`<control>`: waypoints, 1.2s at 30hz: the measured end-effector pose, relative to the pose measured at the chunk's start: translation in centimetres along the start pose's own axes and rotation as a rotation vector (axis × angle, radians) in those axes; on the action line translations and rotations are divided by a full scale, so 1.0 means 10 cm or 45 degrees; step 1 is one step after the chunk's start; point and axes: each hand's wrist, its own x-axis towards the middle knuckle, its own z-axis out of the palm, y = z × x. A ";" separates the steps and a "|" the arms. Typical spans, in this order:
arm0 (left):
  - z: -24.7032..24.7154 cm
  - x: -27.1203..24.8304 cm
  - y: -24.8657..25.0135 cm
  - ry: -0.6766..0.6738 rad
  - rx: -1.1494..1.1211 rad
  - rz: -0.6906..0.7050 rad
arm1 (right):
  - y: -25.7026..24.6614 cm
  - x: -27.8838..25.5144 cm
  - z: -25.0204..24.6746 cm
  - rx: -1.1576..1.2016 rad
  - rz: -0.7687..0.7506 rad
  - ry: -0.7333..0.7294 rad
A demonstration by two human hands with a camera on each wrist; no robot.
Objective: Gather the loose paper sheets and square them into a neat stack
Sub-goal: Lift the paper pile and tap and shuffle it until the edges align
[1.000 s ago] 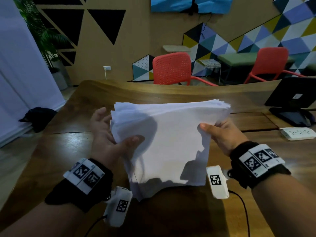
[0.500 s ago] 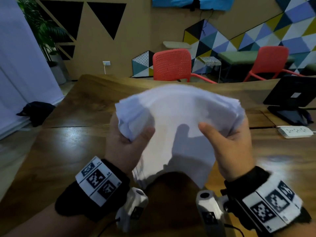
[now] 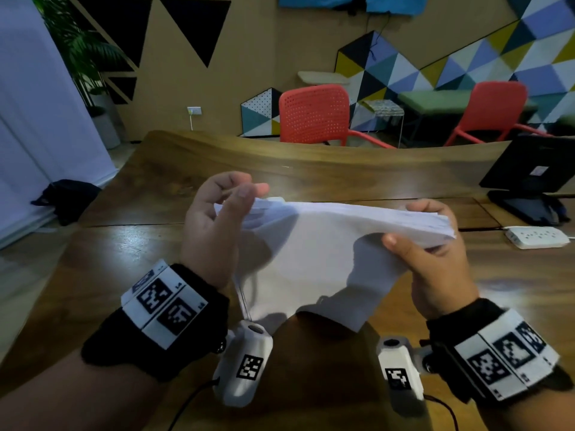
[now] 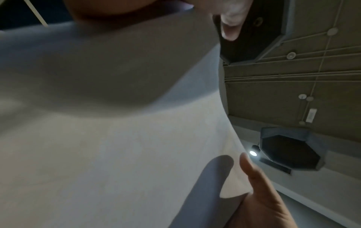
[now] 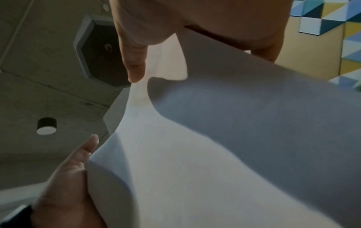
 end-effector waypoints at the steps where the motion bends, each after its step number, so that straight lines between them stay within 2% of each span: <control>1: 0.04 0.00 0.02 0.020 -0.010 -0.025 | -0.02 0.00 0.01 0.034 -0.003 0.018; 8: 0.09 0.04 -0.01 0.151 -0.072 -0.140 | -0.10 0.01 0.10 0.146 -0.009 0.123; 14: 0.05 0.09 0.03 0.133 -0.202 -0.213 | -0.08 0.11 0.21 0.098 0.123 0.404; 17: 0.03 0.08 0.02 0.103 -0.183 -0.209 | -0.05 0.18 0.21 0.093 0.202 0.483; 19: 0.01 0.07 -0.02 0.084 -0.178 -0.192 | -0.05 0.21 0.23 -0.044 0.179 0.475; 24: -0.01 0.12 -0.07 0.060 -0.123 -0.145 | -0.15 0.27 0.30 -0.083 0.033 0.582; 26: -0.04 0.16 -0.08 -0.046 -0.128 -0.125 | -0.15 0.28 0.32 -0.090 -0.069 0.630; 30: -0.20 0.19 -0.21 -0.460 -0.112 0.098 | -0.09 0.35 0.33 -0.115 -0.122 0.706; 32: -0.26 0.15 -0.27 -0.579 0.050 0.174 | -0.08 0.39 0.35 -0.140 -0.139 0.733; 34: -0.29 0.11 -0.32 -0.482 0.300 0.241 | -0.06 0.42 0.35 -0.197 -0.140 0.747; 36: -0.28 0.10 -0.33 -0.317 0.387 0.233 | -0.09 0.43 0.32 -0.280 -0.220 0.729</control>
